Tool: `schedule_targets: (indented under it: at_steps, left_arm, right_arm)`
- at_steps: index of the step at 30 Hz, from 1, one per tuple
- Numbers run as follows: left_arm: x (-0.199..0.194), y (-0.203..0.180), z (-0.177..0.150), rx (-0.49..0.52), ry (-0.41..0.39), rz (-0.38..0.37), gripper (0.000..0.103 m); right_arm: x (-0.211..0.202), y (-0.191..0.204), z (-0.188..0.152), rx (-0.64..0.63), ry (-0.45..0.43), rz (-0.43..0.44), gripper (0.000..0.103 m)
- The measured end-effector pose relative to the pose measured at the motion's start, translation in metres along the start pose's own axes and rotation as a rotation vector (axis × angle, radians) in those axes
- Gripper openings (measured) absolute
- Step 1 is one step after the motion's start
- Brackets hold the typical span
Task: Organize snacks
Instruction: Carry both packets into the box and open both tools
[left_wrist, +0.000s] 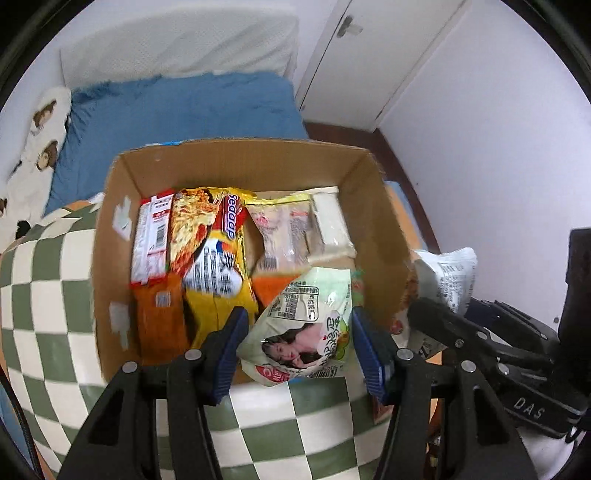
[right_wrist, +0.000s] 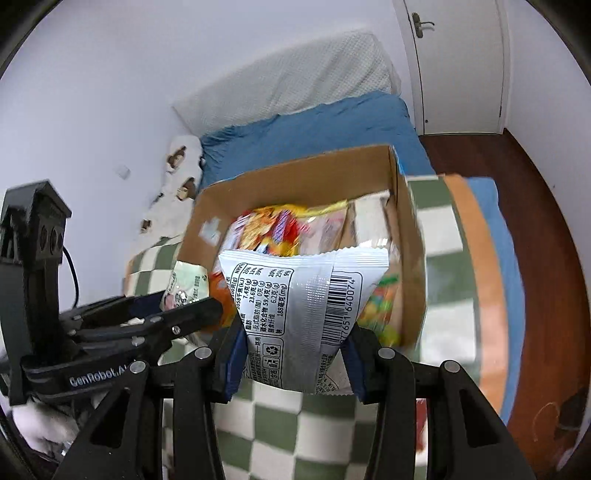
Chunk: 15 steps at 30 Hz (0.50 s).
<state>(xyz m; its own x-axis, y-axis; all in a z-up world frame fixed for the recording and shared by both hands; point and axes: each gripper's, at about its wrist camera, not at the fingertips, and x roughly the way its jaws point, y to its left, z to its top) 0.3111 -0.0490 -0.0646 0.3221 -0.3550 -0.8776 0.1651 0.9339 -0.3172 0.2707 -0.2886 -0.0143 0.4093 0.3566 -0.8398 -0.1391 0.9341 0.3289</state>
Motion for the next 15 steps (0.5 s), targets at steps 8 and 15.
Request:
schedule_targets:
  at_steps: [8, 15]
  left_arm:
    - [0.086, 0.029, 0.056, -0.058, 0.196, 0.047, 0.055]
    - [0.121, 0.038, 0.059, -0.064, 0.266, 0.12, 0.081]
  right_arm:
    - [0.083, -0.028, 0.065, 0.001, 0.142, -0.09, 0.048]
    - [0.138, -0.05, 0.071, 0.043, 0.273, -0.156, 0.083]
